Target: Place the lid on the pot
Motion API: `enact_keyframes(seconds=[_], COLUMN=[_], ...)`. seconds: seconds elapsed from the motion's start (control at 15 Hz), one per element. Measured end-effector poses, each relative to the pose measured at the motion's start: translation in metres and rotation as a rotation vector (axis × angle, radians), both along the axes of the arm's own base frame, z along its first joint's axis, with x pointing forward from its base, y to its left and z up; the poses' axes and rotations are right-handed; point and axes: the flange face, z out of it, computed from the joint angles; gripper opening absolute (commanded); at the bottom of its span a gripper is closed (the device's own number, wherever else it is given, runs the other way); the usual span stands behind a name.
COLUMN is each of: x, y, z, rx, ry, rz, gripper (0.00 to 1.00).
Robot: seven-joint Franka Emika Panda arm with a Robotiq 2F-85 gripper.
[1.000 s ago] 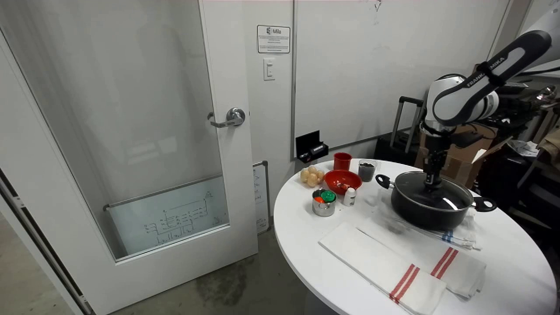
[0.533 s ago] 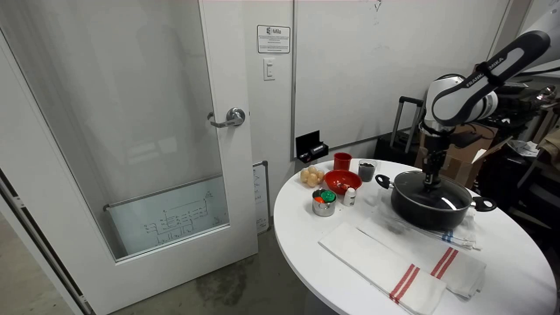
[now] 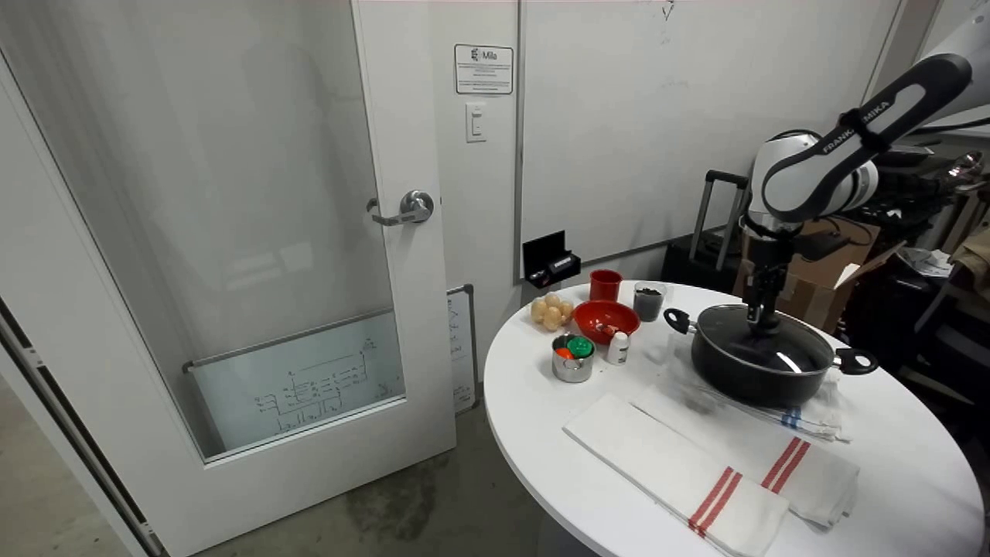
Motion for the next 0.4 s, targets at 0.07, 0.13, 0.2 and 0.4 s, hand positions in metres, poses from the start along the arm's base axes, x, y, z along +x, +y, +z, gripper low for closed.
enact_keyframes(seconds=[0.07, 0.13, 0.2, 0.4], x=[0.0014, 0.0027, 0.0036, 0.0051], y=[0.0007, 0.0011, 0.0013, 0.0016], z=[0.0011, 0.0022, 0.0032, 0.0046], rx=[0.001, 0.001, 0.000, 0.000], ry=[-0.003, -0.006, -0.009, -0.013], rz=[0.001, 0.002, 0.002, 0.003], gripper=[1.00, 1.00, 1.00, 1.00])
